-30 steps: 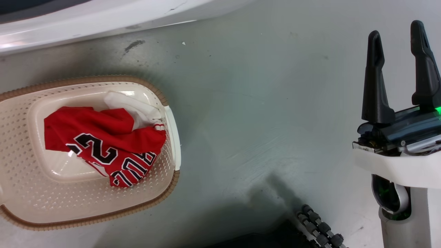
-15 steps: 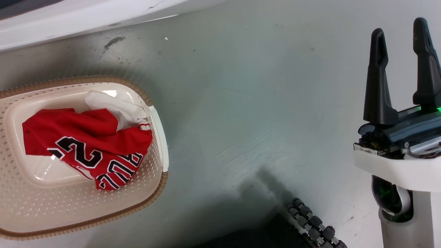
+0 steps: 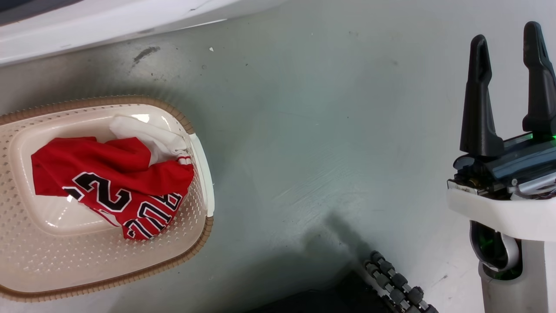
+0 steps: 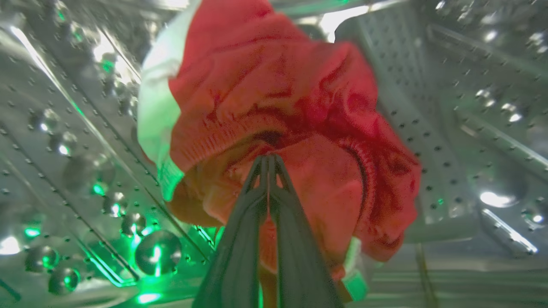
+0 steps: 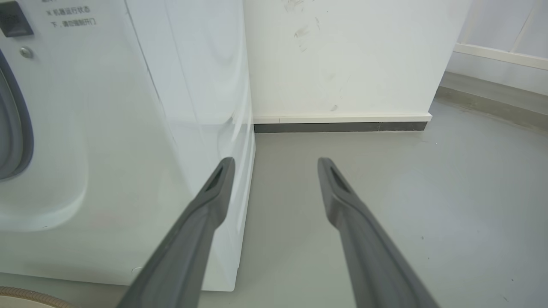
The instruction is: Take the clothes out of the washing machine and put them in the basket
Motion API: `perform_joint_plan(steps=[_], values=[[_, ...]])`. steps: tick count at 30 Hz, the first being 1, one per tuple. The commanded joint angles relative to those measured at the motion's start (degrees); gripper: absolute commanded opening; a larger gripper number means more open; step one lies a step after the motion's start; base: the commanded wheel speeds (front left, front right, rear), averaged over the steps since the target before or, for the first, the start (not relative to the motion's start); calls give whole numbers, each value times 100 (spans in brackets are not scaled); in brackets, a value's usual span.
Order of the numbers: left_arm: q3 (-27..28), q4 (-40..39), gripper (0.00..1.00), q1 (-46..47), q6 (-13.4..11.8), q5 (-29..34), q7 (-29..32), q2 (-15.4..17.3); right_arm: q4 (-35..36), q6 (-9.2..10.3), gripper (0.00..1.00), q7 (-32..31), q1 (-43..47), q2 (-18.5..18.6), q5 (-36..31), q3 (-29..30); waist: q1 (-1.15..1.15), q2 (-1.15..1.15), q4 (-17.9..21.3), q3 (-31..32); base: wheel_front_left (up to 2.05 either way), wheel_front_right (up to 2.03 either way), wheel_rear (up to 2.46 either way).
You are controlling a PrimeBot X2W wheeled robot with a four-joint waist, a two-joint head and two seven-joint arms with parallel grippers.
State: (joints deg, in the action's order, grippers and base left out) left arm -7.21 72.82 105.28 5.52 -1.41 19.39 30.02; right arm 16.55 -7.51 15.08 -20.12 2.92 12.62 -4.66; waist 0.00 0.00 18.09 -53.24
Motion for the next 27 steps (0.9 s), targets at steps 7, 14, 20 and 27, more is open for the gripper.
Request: perform_joint_plan(steps=[7,14,20,27], values=[[-85,-50,0,-215,71,-95,-744,-64,-72,4,100,13,-71,-8,-32,-13,0,0,-88,240,0,0,0],[-113,-7,0,-637,167,-346,-1487,-330,-215,4,100,13,30,-8,-171,-16,0,0,-317,664,0,0,0],[-144,35,0,-1307,191,-715,-1920,-623,-382,4,100,13,146,-7,-302,-78,0,0,-486,1146,0,0,0],[-412,-50,0,-2162,190,-1237,-2423,-951,-524,4,100,13,330,-7,-475,-82,0,0,-695,1665,0,0,0]])
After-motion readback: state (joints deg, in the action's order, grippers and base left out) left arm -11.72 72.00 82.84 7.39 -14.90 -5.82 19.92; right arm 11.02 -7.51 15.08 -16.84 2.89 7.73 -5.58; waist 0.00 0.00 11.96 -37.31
